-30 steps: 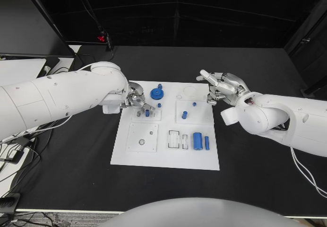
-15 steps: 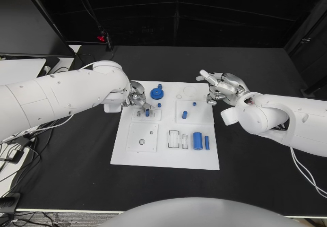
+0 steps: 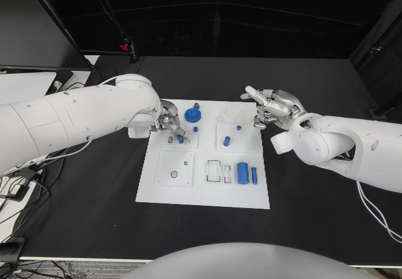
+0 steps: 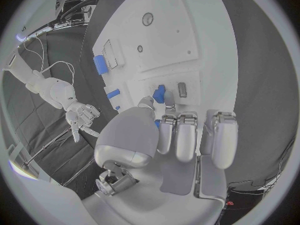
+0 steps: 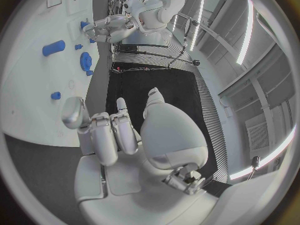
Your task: Assemble the parts on the task board
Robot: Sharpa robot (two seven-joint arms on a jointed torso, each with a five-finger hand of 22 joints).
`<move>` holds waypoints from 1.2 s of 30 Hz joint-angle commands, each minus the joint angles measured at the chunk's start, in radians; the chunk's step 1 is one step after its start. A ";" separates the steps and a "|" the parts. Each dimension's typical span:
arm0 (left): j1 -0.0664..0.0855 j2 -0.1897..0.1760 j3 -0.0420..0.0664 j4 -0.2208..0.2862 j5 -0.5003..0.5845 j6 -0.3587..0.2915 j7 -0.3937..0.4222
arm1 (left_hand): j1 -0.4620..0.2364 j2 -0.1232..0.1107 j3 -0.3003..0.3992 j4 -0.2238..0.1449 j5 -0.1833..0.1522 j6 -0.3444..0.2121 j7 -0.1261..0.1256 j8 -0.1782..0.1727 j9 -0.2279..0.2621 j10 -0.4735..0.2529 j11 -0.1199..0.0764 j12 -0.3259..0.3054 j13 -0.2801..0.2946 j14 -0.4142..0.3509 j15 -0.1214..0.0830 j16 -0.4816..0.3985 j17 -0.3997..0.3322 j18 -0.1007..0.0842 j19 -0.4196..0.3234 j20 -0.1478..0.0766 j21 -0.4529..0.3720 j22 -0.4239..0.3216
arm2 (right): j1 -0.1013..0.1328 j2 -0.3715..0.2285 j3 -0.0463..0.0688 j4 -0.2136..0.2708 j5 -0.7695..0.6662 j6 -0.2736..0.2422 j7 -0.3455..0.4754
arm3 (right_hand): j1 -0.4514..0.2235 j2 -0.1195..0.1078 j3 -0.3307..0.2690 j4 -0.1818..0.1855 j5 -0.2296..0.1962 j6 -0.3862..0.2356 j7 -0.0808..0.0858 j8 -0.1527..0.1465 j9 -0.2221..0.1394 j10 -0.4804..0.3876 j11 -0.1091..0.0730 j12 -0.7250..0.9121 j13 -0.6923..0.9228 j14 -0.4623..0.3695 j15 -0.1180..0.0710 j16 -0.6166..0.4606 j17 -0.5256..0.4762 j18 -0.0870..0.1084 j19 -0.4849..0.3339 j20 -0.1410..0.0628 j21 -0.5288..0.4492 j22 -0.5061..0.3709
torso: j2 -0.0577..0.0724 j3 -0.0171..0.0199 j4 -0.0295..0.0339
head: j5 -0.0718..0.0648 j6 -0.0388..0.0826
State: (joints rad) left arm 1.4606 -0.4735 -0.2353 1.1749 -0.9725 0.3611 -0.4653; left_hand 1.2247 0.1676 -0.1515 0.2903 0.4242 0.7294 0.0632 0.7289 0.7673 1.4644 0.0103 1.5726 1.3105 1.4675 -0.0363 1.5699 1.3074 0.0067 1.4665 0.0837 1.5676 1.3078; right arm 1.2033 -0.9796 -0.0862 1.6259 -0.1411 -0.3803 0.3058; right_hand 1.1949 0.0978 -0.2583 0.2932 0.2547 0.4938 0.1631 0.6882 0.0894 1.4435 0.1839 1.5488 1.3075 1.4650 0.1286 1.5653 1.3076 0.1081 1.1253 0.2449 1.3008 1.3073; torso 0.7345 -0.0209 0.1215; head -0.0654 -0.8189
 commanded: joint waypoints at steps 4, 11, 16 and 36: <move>0.002 0.004 0.001 -0.006 -0.001 0.023 -0.002 | 0.001 -0.004 -0.003 0.003 0.001 0.008 0.001 -0.009 -0.004 0.106 -0.003 -0.002 0.260 0.103 -0.005 0.001 0.263 -0.007 0.104 -0.004 0.003 0.263 | 0.001 0.000 0.000 0.002 0.002 0.003 0.006 | 0.000 0.004 -0.007 -0.001 0.002 -0.007 0.088 0.004 -0.001 -0.008 0.001 -0.006 0.153 0.046 0.005 0.005 0.199 -0.002 -0.004 0.000 0.001 0.122 | 0.000 0.0003 0.0000 | -0.001 0.000; 0.001 0.004 0.001 -0.007 -0.001 0.013 0.006 | 0.145 -0.013 0.068 -0.027 0.087 0.011 -0.004 -0.056 -0.030 0.106 -0.008 -0.002 0.260 0.103 -0.008 0.001 0.263 -0.007 0.104 -0.006 0.003 0.263 | 0.001 -0.001 0.000 0.002 0.002 0.002 0.006 | -0.002 0.005 -0.008 -0.001 0.002 -0.007 0.088 0.005 -0.002 -0.009 0.001 -0.006 0.152 0.046 0.005 0.005 0.199 -0.001 -0.007 0.000 0.001 0.122 | 0.001 -0.0002 0.0004 | -0.002 -0.002; 0.001 0.003 0.001 -0.005 -0.001 0.006 0.014 | 0.215 -0.032 0.112 -0.040 0.147 0.018 -0.001 -0.069 -0.037 0.106 -0.006 -0.002 0.260 0.103 -0.008 0.001 0.263 -0.007 0.104 -0.006 0.003 0.263 | 0.001 0.000 0.000 0.002 0.002 0.002 0.005 | -0.002 0.005 -0.008 -0.001 0.002 -0.007 0.088 0.005 -0.002 -0.009 0.001 -0.006 0.152 0.046 0.005 0.005 0.199 -0.001 -0.007 0.000 0.001 0.122 | 0.000 -0.0005 0.0001 | -0.003 -0.002; 0.001 -0.012 0.001 0.009 0.025 -0.051 0.056 | 0.270 -0.067 0.168 -0.032 0.184 0.027 0.005 -0.078 -0.037 0.106 0.000 -0.002 0.260 0.103 -0.004 0.001 0.263 -0.007 0.104 -0.005 0.003 0.263 | 0.001 -0.001 0.000 -0.002 0.002 0.001 0.003 | -0.004 0.006 -0.009 -0.001 0.003 -0.008 0.088 0.006 -0.003 -0.009 0.001 -0.006 0.152 0.046 0.005 0.005 0.199 -0.001 -0.009 0.000 0.001 0.121 | 0.000 -0.0001 0.0009 | -0.005 -0.005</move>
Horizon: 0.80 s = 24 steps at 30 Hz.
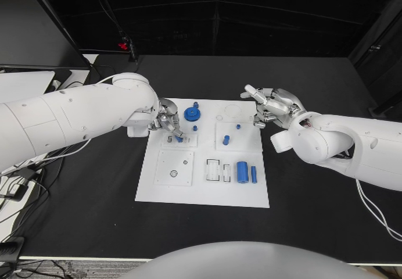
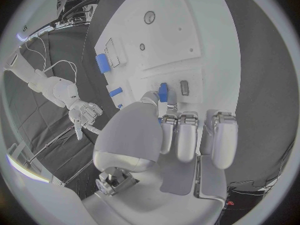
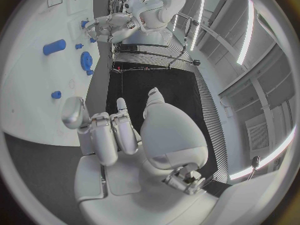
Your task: Assemble the parts on the task board
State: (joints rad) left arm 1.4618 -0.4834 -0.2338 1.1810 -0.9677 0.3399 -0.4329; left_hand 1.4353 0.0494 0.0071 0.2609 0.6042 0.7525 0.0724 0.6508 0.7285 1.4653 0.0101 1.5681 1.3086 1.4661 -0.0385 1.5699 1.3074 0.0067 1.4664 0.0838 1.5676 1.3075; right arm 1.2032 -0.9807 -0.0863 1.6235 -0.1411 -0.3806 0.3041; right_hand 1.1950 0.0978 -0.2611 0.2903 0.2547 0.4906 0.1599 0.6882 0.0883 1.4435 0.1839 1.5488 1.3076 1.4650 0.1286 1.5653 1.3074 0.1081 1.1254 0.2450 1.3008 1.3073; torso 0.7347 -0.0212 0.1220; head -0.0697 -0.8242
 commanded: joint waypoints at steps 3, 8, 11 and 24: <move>0.000 -0.007 -0.001 0.006 0.039 -0.043 0.030 | 0.070 0.044 0.020 -0.004 0.006 0.005 -0.003 0.000 0.003 0.106 0.001 0.003 0.262 0.105 -0.001 0.001 0.263 -0.007 0.104 -0.004 0.003 0.263 | 0.001 0.000 0.000 -0.001 0.002 0.001 0.004 | -0.004 0.006 -0.006 0.002 0.003 -0.005 0.092 0.006 -0.002 -0.009 0.001 -0.006 0.152 0.046 0.005 0.005 0.199 -0.001 -0.009 0.000 0.001 0.121 | 0.000 0.0003 0.0004 | -0.001 0.001; 0.000 -0.019 -0.001 0.012 0.055 -0.059 0.041 | 0.075 0.040 0.027 -0.003 0.009 0.006 -0.002 0.000 0.004 0.106 0.002 0.003 0.262 0.105 -0.001 0.001 0.263 -0.007 0.104 -0.004 0.003 0.263 | 0.001 0.001 0.000 -0.003 0.002 0.001 0.004 | -0.004 0.006 -0.006 0.002 0.003 -0.005 0.092 0.006 -0.002 -0.009 0.001 -0.006 0.152 0.046 0.005 0.005 0.199 -0.001 -0.009 0.000 0.001 0.121 | 0.000 0.0002 0.0009 | -0.002 0.000; 0.000 -0.026 -0.001 0.017 0.073 -0.069 0.043 | 0.076 0.039 0.027 -0.003 0.009 0.006 -0.002 0.000 0.004 0.106 0.002 0.003 0.262 0.105 -0.001 0.001 0.263 -0.007 0.104 -0.004 0.003 0.263 | 0.001 0.001 0.000 -0.004 0.002 0.001 0.003 | -0.004 0.006 -0.006 0.002 0.003 -0.005 0.092 0.006 -0.002 -0.009 0.001 -0.006 0.152 0.046 0.005 0.005 0.199 -0.001 -0.009 0.000 0.001 0.121 | 0.000 0.0000 0.0006 | -0.001 0.000; 0.000 -0.073 -0.001 0.066 0.102 -0.146 0.014 | 0.077 0.034 0.032 0.003 0.006 0.013 -0.002 0.003 0.006 0.106 0.003 0.003 0.262 0.105 -0.001 0.001 0.263 -0.007 0.104 -0.004 0.003 0.263 | -0.002 0.001 0.000 -0.006 0.002 0.001 0.003 | -0.005 0.008 -0.006 0.002 0.003 -0.005 0.092 0.007 -0.002 -0.011 0.001 -0.006 0.151 0.045 0.006 0.005 0.199 -0.001 -0.010 0.000 0.001 0.121 | 0.000 0.0007 0.0009 | 0.004 0.000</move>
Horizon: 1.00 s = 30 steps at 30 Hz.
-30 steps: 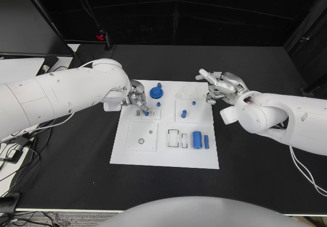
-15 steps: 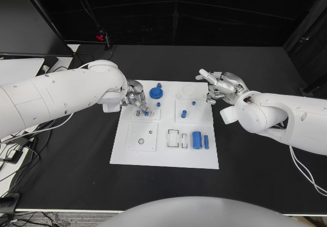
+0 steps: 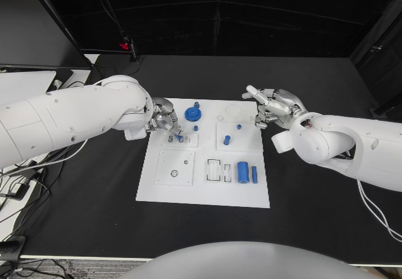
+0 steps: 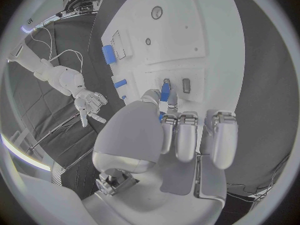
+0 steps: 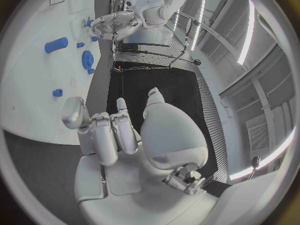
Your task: Assemble the parts on the task board
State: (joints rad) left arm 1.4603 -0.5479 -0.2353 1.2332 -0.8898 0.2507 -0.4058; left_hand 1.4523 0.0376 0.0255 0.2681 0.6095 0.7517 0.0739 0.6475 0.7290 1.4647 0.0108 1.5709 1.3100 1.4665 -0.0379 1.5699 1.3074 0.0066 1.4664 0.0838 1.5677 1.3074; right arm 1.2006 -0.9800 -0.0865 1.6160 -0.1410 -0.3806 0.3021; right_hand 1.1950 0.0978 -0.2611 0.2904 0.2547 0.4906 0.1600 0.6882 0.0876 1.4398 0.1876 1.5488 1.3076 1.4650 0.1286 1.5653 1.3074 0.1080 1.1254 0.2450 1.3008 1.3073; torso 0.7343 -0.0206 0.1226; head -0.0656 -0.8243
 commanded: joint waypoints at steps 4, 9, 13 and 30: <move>0.002 -0.034 0.000 0.052 0.050 -0.112 -0.042 | 0.061 0.043 0.015 -0.002 -0.002 0.017 -0.004 0.007 0.007 0.106 0.002 0.000 0.261 0.104 -0.001 0.001 0.263 -0.007 0.104 -0.004 0.003 0.263 | 0.001 0.000 0.001 0.002 0.002 0.001 0.005 | -0.005 0.008 -0.006 0.002 0.003 -0.005 0.092 0.007 -0.002 -0.007 -0.002 -0.006 0.151 0.045 0.006 0.005 0.199 -0.001 -0.010 0.000 0.001 0.121 | 0.000 -0.0001 -0.0007 | 0.002 -0.002; 0.002 -0.064 0.000 0.100 0.065 -0.177 -0.073 | 0.063 0.035 0.019 0.006 -0.015 0.021 -0.005 0.008 0.009 0.106 0.001 0.000 0.261 0.104 -0.002 0.001 0.263 -0.007 0.104 -0.004 0.003 0.263 | 0.000 -0.002 0.001 0.001 0.002 0.001 0.006 | -0.006 0.009 -0.007 0.002 0.003 -0.006 0.092 0.007 -0.002 -0.008 -0.002 -0.006 0.150 0.044 0.006 0.005 0.198 0.000 -0.012 0.000 0.000 0.120 | 0.000 -0.0004 0.0000 | 0.002 -0.004; 0.002 -0.074 0.000 0.122 0.070 -0.213 -0.094 | 0.067 0.033 0.025 0.013 -0.030 0.021 -0.005 0.007 0.009 0.106 0.000 0.000 0.261 0.104 -0.002 0.001 0.263 -0.007 0.104 -0.004 0.003 0.263 | 0.000 -0.002 0.001 0.001 0.002 0.001 0.007 | -0.006 0.009 -0.007 0.002 0.003 -0.006 0.092 0.007 -0.002 -0.008 -0.002 -0.006 0.150 0.044 0.006 0.005 0.198 0.000 -0.012 0.000 0.000 0.120 | 0.000 -0.0002 0.0008 | 0.004 -0.005; -0.012 -0.086 0.000 0.147 0.072 -0.285 -0.120 | 0.059 0.042 0.033 0.024 -0.037 0.024 -0.004 0.004 0.009 0.106 0.001 0.000 0.261 0.104 -0.002 0.001 0.263 -0.007 0.104 -0.004 0.003 0.263 | -0.001 -0.005 0.001 0.005 0.002 0.002 0.010 | -0.006 0.009 -0.007 0.002 0.003 -0.006 0.092 0.007 -0.002 -0.008 -0.002 -0.006 0.150 0.044 0.006 0.005 0.198 0.000 -0.013 0.000 0.000 0.120 | 0.000 0.0000 -0.0011 | 0.008 -0.007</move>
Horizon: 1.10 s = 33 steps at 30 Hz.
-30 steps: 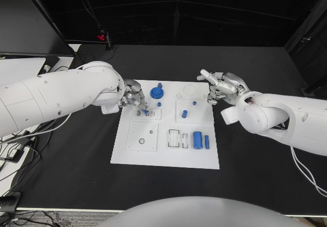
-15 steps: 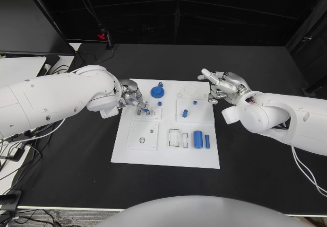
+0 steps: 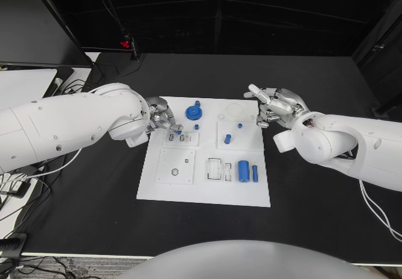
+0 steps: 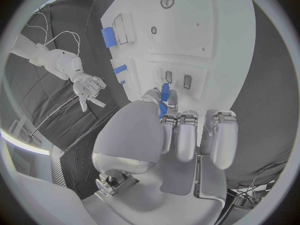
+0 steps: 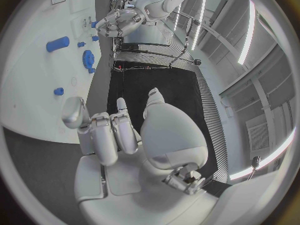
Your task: Assemble the parts on the task board
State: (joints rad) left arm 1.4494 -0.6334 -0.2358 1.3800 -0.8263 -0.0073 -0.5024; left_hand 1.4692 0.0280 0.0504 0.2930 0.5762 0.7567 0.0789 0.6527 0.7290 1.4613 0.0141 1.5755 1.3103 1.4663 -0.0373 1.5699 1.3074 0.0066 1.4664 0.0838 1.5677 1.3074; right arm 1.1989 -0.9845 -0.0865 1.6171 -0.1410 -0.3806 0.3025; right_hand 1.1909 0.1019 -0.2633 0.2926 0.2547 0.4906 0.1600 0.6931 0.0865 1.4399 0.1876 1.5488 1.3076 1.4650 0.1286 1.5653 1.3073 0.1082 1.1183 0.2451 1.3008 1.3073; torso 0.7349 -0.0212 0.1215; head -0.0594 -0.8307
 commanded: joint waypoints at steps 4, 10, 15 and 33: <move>-0.006 -0.001 0.000 -0.001 0.008 -0.020 -0.029 | 0.040 0.054 0.010 -0.001 -0.004 0.019 -0.009 -0.002 0.009 0.109 -0.002 -0.005 0.260 0.105 -0.002 0.001 0.263 -0.007 0.104 -0.004 0.003 0.263 | 0.001 -0.001 0.001 0.007 0.002 0.002 0.011 | -0.003 0.006 -0.005 0.000 0.003 -0.006 0.092 0.003 -0.002 -0.008 -0.002 -0.006 0.150 0.044 0.006 0.005 0.198 0.000 -0.006 0.000 0.000 0.120 | 0.000 0.0011 0.0000 | 0.002 -0.002; -0.016 -0.003 0.000 -0.001 0.008 -0.024 -0.031 | 0.039 0.056 0.011 -0.001 -0.004 0.019 -0.009 -0.002 0.009 0.109 -0.002 -0.005 0.260 0.105 -0.002 0.001 0.263 -0.007 0.104 -0.004 0.003 0.263 | 0.001 -0.003 0.001 0.010 0.002 0.002 0.011 | -0.003 0.006 -0.005 0.000 0.003 -0.006 0.092 0.003 -0.002 -0.008 -0.002 -0.006 0.150 0.044 0.006 0.005 0.198 0.000 -0.006 0.000 0.000 0.120 | 0.000 0.0002 -0.0002 | 0.002 -0.003; -0.021 -0.004 0.000 0.006 0.008 -0.023 -0.030 | 0.039 0.057 0.012 -0.001 -0.004 0.019 -0.009 -0.003 0.009 0.109 -0.002 -0.005 0.260 0.105 -0.002 0.001 0.263 -0.007 0.104 -0.004 0.003 0.263 | 0.001 -0.004 0.001 0.010 0.002 0.002 0.011 | -0.003 0.006 -0.005 0.000 0.003 -0.006 0.092 0.003 -0.002 -0.008 -0.002 -0.006 0.150 0.044 0.006 0.005 0.198 0.000 -0.006 0.000 0.000 0.120 | 0.000 -0.0003 -0.0008 | 0.001 -0.005; -0.027 0.007 0.000 0.002 0.008 -0.009 -0.040 | 0.033 0.061 0.015 0.000 -0.005 0.017 -0.007 -0.005 0.008 0.109 -0.001 -0.005 0.260 0.105 -0.001 0.001 0.263 -0.007 0.104 -0.003 0.003 0.263 | 0.001 -0.003 0.001 0.009 0.006 0.006 0.012 | -0.011 0.010 -0.008 0.001 0.003 -0.008 0.092 0.005 -0.003 -0.008 -0.002 -0.006 0.149 0.044 0.006 0.005 0.197 0.000 -0.008 0.001 0.001 0.119 | 0.000 0.0000 -0.0001 | 0.002 -0.007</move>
State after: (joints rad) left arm 1.4217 -0.6277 -0.2358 1.3830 -0.8223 -0.0225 -0.5238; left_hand 1.4595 0.0377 0.0542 0.2967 0.5724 0.7602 0.0824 0.6448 0.7291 1.4592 0.0161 1.5734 1.3102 1.4647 -0.0356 1.5699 1.3073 0.0066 1.4664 0.0838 1.5677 1.3074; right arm 1.1985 -0.9883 -0.0865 1.6238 -0.1408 -0.3803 0.3041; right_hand 1.1843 0.1085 -0.2632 0.2926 0.2547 0.4906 0.1600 0.6931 0.0843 1.4362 0.1838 1.5488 1.3075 1.4650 0.1286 1.5653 1.3073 0.1082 1.1183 0.2452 1.3008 1.3073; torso 0.7348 -0.0215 0.1212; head -0.0586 -0.8374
